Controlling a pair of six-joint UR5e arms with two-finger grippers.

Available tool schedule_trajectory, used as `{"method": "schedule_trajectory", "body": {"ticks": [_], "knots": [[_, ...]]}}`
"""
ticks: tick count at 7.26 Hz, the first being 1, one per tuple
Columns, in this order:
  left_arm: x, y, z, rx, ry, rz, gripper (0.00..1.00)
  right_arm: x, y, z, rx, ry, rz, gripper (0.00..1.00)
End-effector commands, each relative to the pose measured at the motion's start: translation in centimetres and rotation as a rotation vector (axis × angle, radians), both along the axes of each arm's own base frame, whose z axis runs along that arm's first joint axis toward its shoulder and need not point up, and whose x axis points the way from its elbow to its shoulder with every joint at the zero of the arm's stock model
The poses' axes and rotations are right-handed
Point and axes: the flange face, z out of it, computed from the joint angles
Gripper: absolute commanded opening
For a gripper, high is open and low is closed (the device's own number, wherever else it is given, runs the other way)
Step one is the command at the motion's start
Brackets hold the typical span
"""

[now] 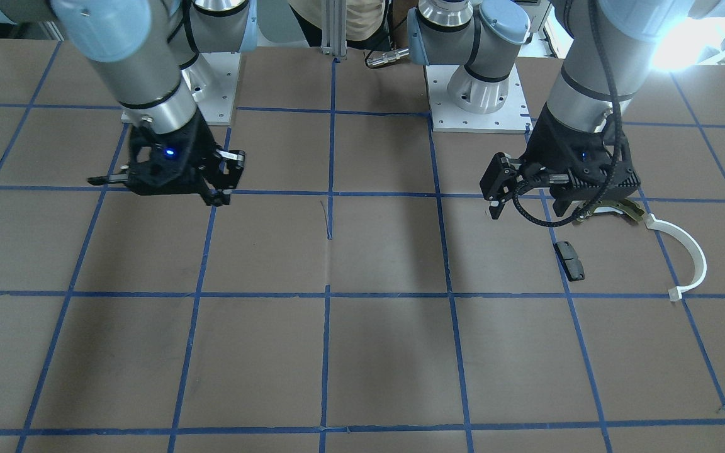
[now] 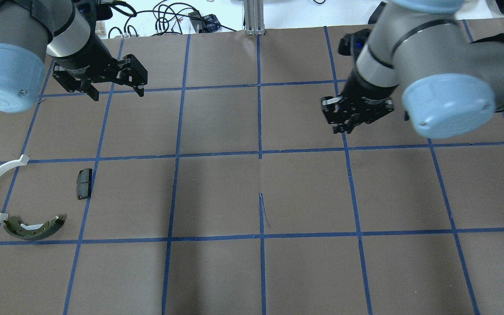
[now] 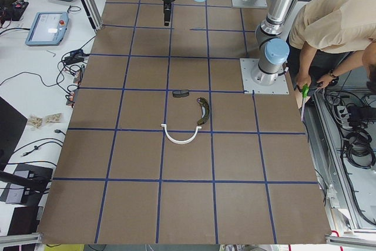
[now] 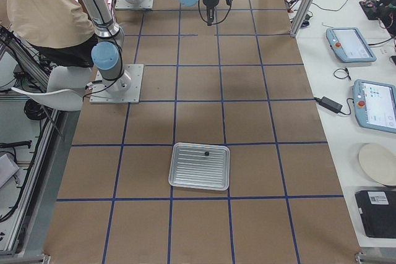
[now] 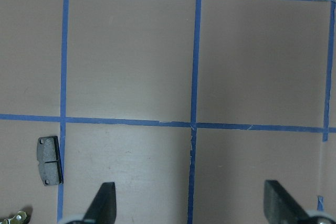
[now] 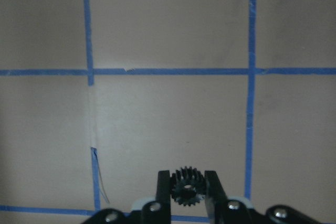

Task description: Place bearing gear from tray to pile

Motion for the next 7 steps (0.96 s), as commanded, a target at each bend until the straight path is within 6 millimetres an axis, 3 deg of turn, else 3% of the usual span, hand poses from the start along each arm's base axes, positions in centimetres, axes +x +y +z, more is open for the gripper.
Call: {"method": "schedule_trajectory", "body": {"ticks": [1, 2, 3, 4, 7], "knots": [[1.1, -0.3, -0.1, 0.005, 0.005, 0.021, 1.00, 9.2, 0.0, -5.6, -0.048, -0.010, -0.012, 0.00], [1.2, -0.3, -0.4, 0.011, 0.002, 0.023, 1.00, 12.2, 0.2, -8.6, -0.047, 0.000, 0.023, 0.00], [1.2, -0.4, -0.6, 0.013, 0.002, 0.022, 1.00, 14.0, 0.0, -11.8, -0.073, 0.061, 0.050, 0.00], [1.2, -0.4, -0.6, 0.013, 0.002, 0.022, 1.00, 14.6, -1.0, -14.0, -0.105, 0.070, 0.056, 0.00], [1.6, 0.0, -0.5, 0.018, -0.002, 0.015, 1.00, 14.9, -1.3, -16.6, -0.091, 0.070, 0.062, 0.00]]}}
